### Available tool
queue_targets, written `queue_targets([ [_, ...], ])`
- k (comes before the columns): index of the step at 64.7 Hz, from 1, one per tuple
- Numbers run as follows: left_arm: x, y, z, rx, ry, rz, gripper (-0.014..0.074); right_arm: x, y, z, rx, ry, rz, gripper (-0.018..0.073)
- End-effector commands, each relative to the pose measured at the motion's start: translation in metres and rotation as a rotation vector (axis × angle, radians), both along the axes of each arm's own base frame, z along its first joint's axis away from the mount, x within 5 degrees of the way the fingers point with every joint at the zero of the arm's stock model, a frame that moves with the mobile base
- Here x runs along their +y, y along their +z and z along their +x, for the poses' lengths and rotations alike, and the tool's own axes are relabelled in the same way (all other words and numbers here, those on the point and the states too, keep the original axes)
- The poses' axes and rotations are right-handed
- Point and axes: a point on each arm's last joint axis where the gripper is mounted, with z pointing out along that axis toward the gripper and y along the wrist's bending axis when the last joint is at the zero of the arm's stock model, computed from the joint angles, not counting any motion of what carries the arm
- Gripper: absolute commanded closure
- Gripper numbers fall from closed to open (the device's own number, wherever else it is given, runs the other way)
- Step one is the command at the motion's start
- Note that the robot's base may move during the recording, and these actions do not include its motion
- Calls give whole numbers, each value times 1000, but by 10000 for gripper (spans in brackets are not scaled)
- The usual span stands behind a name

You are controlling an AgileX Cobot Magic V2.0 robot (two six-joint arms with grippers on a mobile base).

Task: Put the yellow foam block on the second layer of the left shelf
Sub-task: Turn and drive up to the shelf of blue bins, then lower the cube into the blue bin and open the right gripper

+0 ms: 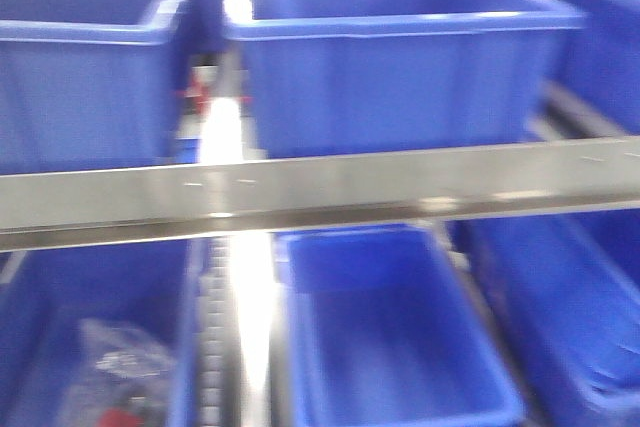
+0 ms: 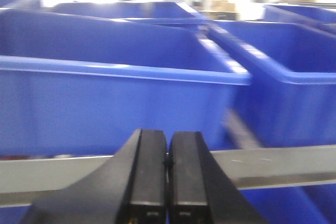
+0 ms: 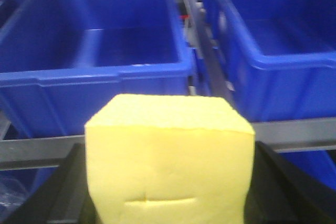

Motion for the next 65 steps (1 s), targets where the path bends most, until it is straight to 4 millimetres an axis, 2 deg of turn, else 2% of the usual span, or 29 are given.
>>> queue_targets([
  [1, -1, 0, -1, -77, -8, -12, 460, -1, 19, 0, -121, -11, -5, 167],
  [65, -1, 0, -1, -77, -8, -12, 460, -1, 19, 0, -123, -11, -5, 167],
])
